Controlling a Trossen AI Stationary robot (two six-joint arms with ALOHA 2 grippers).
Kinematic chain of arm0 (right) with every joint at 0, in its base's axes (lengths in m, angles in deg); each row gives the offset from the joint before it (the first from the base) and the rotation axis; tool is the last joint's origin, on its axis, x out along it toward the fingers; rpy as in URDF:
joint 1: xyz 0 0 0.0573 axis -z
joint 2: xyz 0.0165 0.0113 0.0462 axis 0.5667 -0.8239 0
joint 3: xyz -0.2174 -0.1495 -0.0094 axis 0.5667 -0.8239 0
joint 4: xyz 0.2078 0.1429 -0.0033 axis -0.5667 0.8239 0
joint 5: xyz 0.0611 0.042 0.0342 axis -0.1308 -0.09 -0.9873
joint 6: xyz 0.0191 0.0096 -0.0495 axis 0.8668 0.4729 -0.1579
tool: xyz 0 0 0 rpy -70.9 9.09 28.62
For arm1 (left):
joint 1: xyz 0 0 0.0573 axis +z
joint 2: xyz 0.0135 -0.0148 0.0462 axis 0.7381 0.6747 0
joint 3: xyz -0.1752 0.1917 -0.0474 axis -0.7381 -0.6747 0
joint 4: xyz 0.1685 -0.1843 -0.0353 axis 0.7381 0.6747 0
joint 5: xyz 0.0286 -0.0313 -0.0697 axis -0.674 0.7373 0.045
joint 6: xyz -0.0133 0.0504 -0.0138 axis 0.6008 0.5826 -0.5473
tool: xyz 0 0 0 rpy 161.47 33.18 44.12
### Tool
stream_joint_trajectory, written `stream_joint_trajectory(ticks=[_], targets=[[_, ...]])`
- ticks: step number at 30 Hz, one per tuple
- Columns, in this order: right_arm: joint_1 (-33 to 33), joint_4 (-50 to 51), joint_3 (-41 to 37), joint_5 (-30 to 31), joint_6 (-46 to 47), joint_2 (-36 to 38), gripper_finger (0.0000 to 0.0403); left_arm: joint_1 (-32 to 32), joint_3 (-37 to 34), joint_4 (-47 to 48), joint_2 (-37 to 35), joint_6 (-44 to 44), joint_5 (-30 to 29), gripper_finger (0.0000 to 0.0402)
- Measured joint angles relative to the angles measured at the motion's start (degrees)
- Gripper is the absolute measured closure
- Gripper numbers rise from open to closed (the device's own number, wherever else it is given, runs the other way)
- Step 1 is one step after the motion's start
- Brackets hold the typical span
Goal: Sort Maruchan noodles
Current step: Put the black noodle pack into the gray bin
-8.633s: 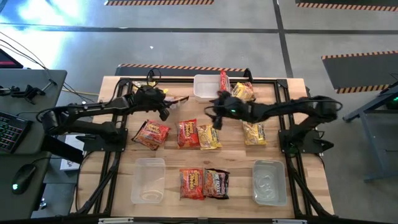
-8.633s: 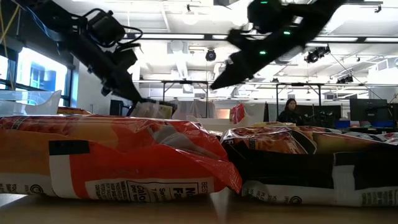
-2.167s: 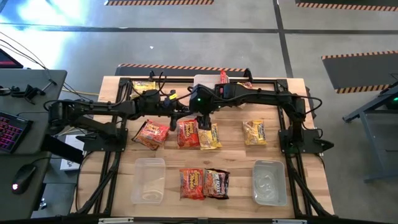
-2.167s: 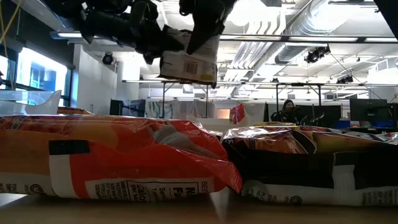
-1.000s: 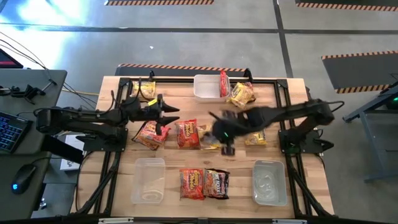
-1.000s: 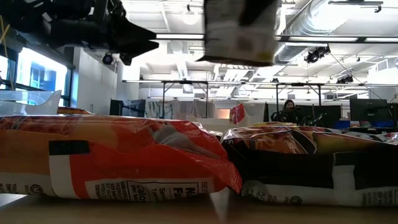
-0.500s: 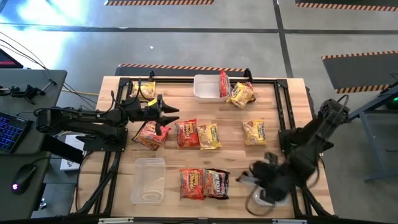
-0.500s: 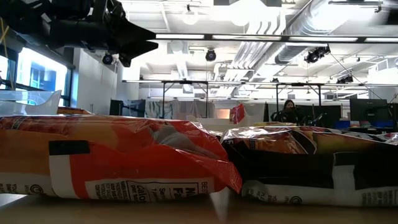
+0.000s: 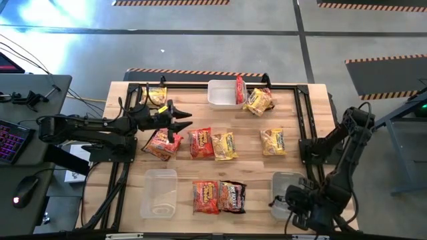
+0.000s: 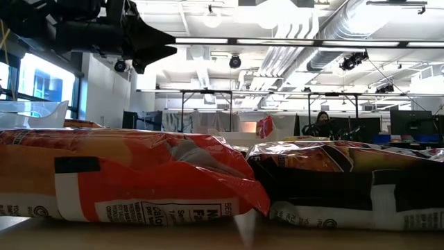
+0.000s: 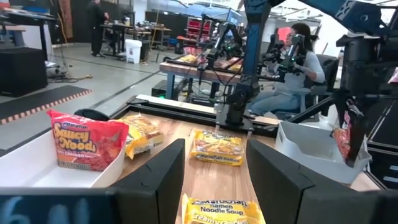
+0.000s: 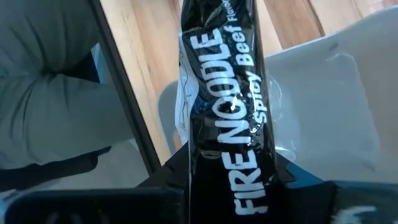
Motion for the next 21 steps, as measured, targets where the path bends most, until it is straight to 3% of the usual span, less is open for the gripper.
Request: stream_joint_trajectory(ticks=[21], targets=[[-2.8, -0.2, 0.0, -1.1, -0.4, -7.7, 0.0320, 0.0, 0.0, -0.3, 0.0, -1.0, -1.4, 0.0241]])
